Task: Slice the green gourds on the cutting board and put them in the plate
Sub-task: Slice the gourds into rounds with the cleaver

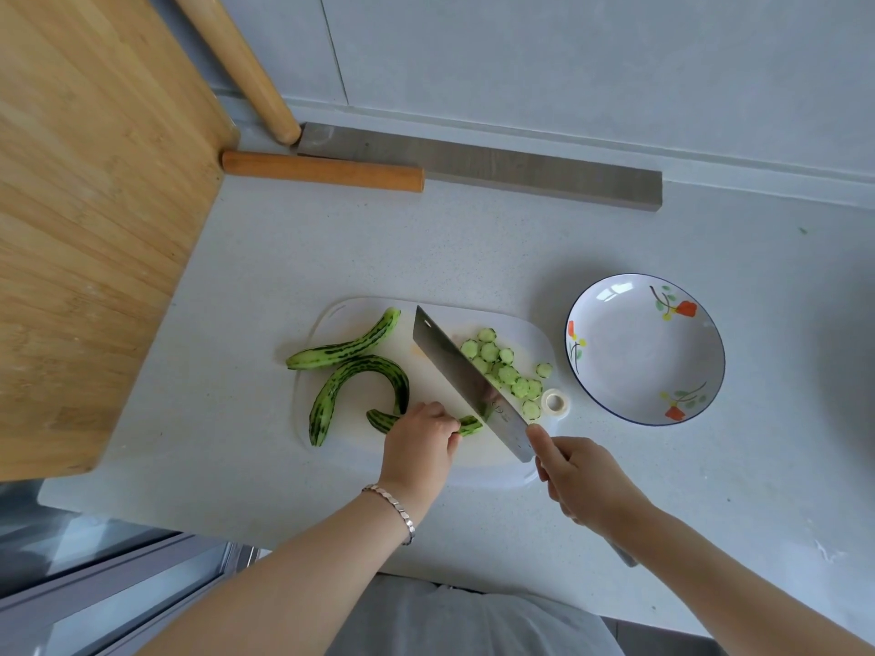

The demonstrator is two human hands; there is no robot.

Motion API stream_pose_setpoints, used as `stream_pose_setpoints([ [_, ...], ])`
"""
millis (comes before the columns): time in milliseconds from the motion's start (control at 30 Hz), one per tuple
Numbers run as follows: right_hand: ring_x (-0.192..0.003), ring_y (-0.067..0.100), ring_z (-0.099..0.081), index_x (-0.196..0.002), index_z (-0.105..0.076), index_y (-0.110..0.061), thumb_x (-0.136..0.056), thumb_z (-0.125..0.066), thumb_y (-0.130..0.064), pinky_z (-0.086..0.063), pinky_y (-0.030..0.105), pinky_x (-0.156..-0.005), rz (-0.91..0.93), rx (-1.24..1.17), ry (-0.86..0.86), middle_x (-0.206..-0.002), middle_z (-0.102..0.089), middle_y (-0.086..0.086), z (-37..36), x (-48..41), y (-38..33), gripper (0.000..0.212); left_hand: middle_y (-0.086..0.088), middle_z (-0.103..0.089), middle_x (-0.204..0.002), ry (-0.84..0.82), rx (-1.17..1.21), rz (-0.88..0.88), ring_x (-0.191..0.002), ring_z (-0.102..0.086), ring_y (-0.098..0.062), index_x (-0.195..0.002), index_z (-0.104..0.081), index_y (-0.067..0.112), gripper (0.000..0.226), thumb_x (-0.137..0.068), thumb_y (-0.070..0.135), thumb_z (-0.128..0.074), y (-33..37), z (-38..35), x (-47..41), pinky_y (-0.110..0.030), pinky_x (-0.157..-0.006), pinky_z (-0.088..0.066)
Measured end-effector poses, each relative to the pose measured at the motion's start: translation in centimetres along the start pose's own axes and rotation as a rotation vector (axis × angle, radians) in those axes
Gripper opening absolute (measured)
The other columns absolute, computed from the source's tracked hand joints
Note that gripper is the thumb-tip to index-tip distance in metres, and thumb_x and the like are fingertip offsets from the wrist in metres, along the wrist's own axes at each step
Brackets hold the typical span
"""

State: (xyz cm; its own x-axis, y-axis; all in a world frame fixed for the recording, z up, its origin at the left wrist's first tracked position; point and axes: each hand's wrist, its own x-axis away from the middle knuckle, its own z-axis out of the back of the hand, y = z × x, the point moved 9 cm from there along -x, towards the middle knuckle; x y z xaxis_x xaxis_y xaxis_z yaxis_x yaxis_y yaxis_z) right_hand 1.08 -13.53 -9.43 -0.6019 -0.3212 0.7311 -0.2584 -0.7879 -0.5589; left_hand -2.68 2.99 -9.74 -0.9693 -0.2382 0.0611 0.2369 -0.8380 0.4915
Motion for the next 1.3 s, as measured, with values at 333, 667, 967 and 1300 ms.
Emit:
stream_pose_setpoints([
  [333,-0.053,0.018,-0.030,-0.068,-0.040,-0.011,-0.090,-0.037,-0.058,-0.029,0.030,-0.056,0.022,0.054,0.004,-0.059,-0.037,0.004,-1.1,0.0,-0.2,0.052,0.001,-0.062,-0.059,0.000,0.004,-0.012,-0.054,-0.059,-0.018,-0.058,-0.071,0.010,0.021,-0.049,0.002,-0.088,0.3,0.0,0.0,-0.019,-0.037,-0.042],
  [667,-0.042,0.013,-0.031,-0.063,-0.043,-0.012,-0.090,-0.037,-0.057,-0.031,0.025,-0.047,-0.031,-0.118,-0.017,-0.049,-0.039,-0.002,-2.3,-0.9,1.5,0.053,0.000,-0.064,-0.064,0.031,0.025,-0.030,-0.057,-0.061,-0.020,-0.070,-0.074,0.010,0.026,-0.051,-0.006,-0.085,-0.3,0.9,0.6,-0.022,-0.043,-0.046],
  [967,-0.044,0.014,-0.034,-0.064,-0.044,-0.011,-0.090,-0.037,-0.058,-0.033,0.027,-0.052,0.028,-0.047,0.007,-0.050,-0.042,-0.002,-1.0,-0.4,0.2,0.054,0.001,-0.063,-0.061,0.004,-0.002,-0.025,-0.055,-0.060,-0.019,-0.063,-0.072,0.010,0.026,-0.048,-0.006,-0.086,0.0,0.6,0.2,-0.018,-0.042,-0.042],
  [1300,-0.057,0.019,-0.030,-0.069,-0.041,-0.012,-0.084,-0.033,-0.064,-0.029,0.031,-0.058,0.034,0.015,0.007,-0.063,-0.037,0.007,-1.3,-0.5,0.0,0.055,0.003,-0.063,-0.060,-0.006,-0.006,-0.016,-0.053,-0.059,-0.017,-0.061,-0.072,0.012,0.026,-0.046,-0.005,-0.086,-0.1,0.4,0.1,-0.017,-0.040,-0.041],
])
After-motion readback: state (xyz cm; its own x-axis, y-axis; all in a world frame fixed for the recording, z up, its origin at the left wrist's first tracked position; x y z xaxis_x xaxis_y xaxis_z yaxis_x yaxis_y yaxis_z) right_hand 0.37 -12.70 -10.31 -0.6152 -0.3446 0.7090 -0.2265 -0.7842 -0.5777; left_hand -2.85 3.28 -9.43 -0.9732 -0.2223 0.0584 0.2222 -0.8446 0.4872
